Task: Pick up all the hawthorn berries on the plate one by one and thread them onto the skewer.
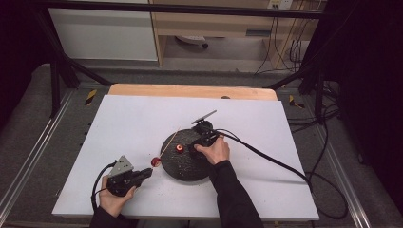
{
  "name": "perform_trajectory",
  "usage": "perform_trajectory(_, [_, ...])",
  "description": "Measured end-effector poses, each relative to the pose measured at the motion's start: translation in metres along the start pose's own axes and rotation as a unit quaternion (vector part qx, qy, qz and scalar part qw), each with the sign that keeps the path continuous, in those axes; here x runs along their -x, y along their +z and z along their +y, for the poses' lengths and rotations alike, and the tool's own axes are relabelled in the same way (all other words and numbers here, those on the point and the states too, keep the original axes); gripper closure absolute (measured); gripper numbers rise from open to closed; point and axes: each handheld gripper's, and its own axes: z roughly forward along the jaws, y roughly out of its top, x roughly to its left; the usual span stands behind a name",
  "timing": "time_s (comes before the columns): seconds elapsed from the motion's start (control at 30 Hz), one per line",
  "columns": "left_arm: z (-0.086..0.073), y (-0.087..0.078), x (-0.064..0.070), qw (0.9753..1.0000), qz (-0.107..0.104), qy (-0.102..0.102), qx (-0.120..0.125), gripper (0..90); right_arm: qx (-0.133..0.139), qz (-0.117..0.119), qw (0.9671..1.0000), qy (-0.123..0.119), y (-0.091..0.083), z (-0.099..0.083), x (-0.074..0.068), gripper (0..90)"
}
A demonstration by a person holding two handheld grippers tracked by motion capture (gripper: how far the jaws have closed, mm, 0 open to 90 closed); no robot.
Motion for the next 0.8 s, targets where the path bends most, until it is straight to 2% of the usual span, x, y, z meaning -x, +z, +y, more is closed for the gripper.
perform_trajectory(0.23, [0.000,0.000,0.001,1.0000,-0.001,0.001,0.000,88.1,0.012,0.005,0.9999,0.001,-0.010,-0.002,-0.003,60.9])
perform_trajectory(0.47, [0.000,0.000,0.001,1.0000,-0.001,0.002,0.001,88.1,0.036,0.016,0.9992,-0.005,-0.019,-0.004,-0.007,61.0])
perform_trajectory(0.67, [0.000,-0.001,0.002,1.0000,-0.001,0.002,0.001,88.1,0.061,0.024,0.9978,-0.008,-0.029,-0.008,-0.010,60.9])
perform_trajectory(0.8, [0.000,-0.001,0.002,1.0000,0.000,0.003,0.002,88.1,0.084,0.034,0.9958,0.001,-0.034,-0.014,-0.008,61.0])
